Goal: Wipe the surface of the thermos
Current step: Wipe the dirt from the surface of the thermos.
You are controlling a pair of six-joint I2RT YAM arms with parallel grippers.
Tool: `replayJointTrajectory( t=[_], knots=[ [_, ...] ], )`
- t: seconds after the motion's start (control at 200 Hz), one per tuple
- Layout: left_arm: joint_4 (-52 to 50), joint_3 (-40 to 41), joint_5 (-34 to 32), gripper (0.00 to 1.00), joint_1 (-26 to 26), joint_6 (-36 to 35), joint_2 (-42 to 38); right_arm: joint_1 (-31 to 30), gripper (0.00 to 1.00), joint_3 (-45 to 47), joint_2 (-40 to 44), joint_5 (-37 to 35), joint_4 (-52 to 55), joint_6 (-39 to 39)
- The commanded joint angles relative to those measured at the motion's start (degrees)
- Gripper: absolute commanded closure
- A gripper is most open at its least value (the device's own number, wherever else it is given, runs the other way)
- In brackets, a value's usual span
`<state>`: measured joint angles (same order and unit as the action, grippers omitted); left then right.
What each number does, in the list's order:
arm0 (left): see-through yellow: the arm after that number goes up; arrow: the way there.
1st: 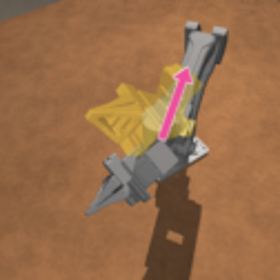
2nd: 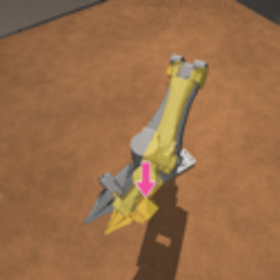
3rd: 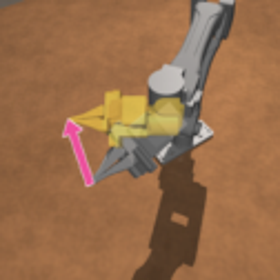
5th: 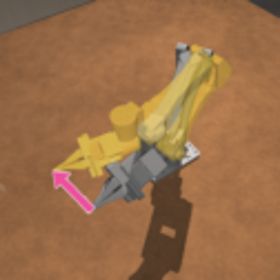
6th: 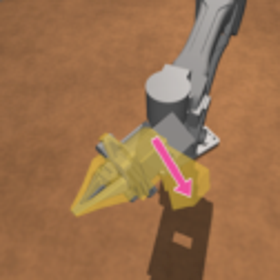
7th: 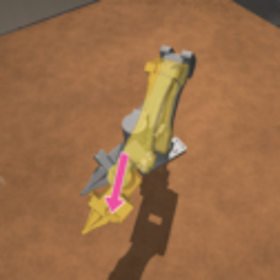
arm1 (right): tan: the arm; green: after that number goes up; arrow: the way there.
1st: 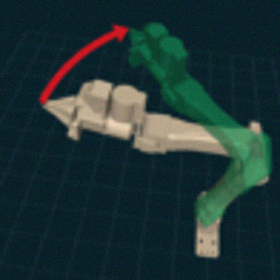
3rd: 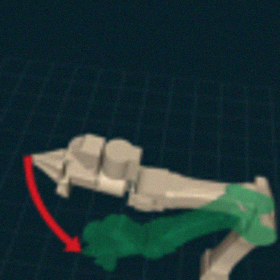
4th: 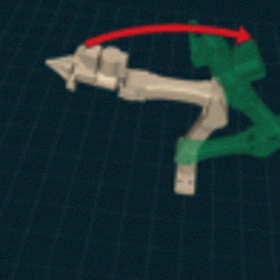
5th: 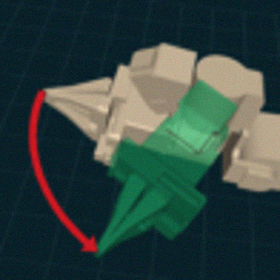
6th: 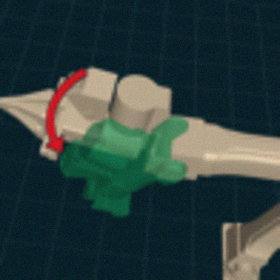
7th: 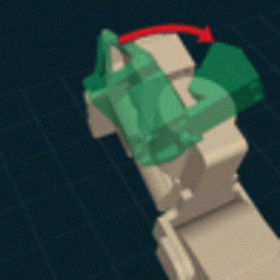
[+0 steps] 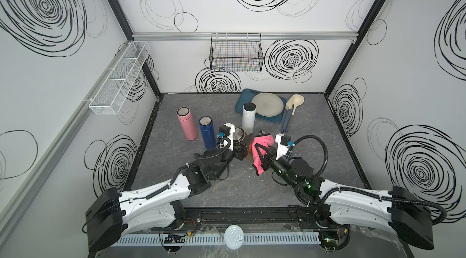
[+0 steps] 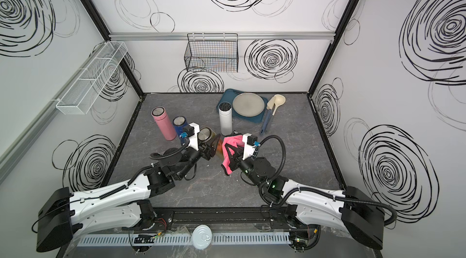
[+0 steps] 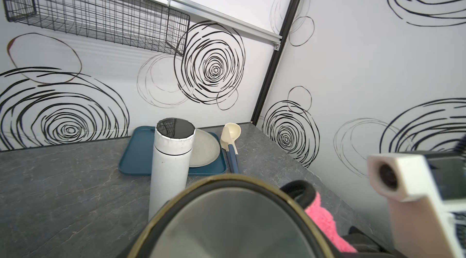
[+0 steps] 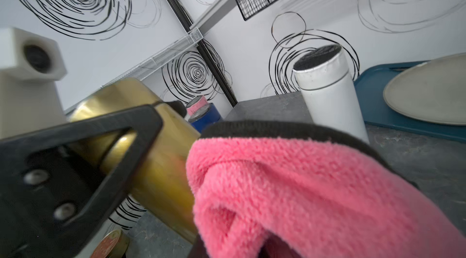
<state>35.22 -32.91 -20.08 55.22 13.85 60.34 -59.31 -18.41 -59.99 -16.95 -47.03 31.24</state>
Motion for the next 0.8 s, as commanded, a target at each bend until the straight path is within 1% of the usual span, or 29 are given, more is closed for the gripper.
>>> replayJointTrajectory(
  t=[0.0,0.105,0.195,0.265,0.35,0.435,0.5,0.575,0.67,0.726,0.796],
  knots=[
    [12.03,0.57,6.66,1.00,0.08,-3.53,-2.11,4.33,1.00,4.40,-3.09,4.17,-3.75,6.39],
    [14.02,1.43,8.40,1.00,0.19,-4.61,-2.28,4.18,1.00,4.27,-1.99,4.24,-2.45,5.48],
    [14.94,1.42,10.15,1.00,0.24,-5.71,-1.51,1.40,1.00,1.36,1.01,3.53,-0.02,1.60],
    [17.38,2.20,11.84,1.00,0.41,-7.13,-0.75,-0.52,1.00,-1.27,2.46,4.76,1.09,-0.86],
    [18.16,2.17,12.77,1.00,0.59,-7.38,-0.06,-1.50,1.00,-3.56,2.18,7.38,1.24,-2.10],
    [17.75,1.97,14.17,1.00,0.76,-9.26,0.38,-1.51,1.00,-3.62,0.59,7.54,0.34,-1.69],
    [17.63,1.97,14.36,1.00,0.86,-10.29,0.48,-0.59,1.00,-2.02,-1.26,6.60,-1.06,-0.41],
    [18.06,2.50,15.96,1.00,0.89,-13.00,0.59,2.21,1.00,1.18,-3.69,7.43,-3.74,2.80],
    [20.49,4.00,15.77,1.00,0.97,-15.17,0.99,5.70,1.00,5.46,-6.24,7.52,-5.36,5.66],
    [21.20,4.78,16.47,1.00,0.92,-17.52,1.36,7.01,1.00,6.57,-5.81,6.98,-5.06,5.93],
    [22.14,5.62,16.63,1.00,0.85,-20.01,2.18,7.61,1.00,5.98,-2.48,6.21,-0.61,5.27]
  ],
)
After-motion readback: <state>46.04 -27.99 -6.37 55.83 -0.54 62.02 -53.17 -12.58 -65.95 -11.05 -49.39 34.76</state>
